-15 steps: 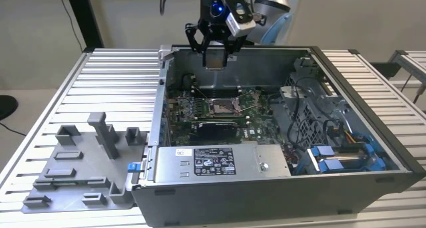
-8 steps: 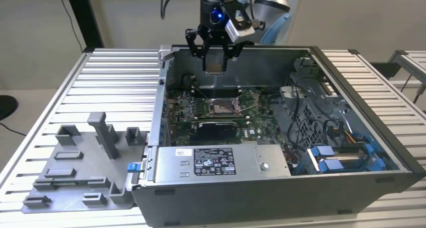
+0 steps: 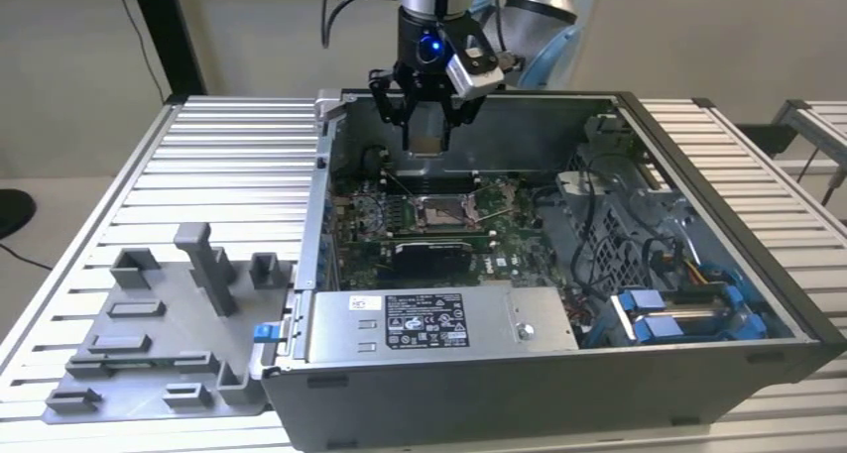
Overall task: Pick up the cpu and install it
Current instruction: 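Place the cpu into insertion slot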
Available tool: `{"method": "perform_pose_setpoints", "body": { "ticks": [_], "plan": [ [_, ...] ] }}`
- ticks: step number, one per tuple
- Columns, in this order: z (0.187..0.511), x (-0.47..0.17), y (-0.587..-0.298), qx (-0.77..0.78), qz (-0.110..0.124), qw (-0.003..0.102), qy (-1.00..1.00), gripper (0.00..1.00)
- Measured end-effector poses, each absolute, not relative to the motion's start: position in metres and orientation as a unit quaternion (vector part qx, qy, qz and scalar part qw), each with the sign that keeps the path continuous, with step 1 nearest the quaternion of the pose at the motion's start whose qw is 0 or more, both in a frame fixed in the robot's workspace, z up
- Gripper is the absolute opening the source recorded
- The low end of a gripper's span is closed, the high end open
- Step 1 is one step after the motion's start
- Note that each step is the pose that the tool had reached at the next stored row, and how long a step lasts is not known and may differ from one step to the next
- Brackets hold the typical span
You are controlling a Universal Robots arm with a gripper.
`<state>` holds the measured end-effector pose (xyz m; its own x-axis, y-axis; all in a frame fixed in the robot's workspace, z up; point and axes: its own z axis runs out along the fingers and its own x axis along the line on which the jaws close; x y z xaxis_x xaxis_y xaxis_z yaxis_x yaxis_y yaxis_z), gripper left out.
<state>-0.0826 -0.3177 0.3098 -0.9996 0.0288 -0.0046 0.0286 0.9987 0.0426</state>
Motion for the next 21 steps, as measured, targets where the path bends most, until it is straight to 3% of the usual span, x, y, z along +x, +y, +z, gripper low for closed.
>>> {"method": "perform_pose_setpoints", "body": {
  "ticks": [21],
  "plan": [
    [0.290,-0.068,-0.317,0.014,0.022,0.002,1.000,0.00]
  ]
}}
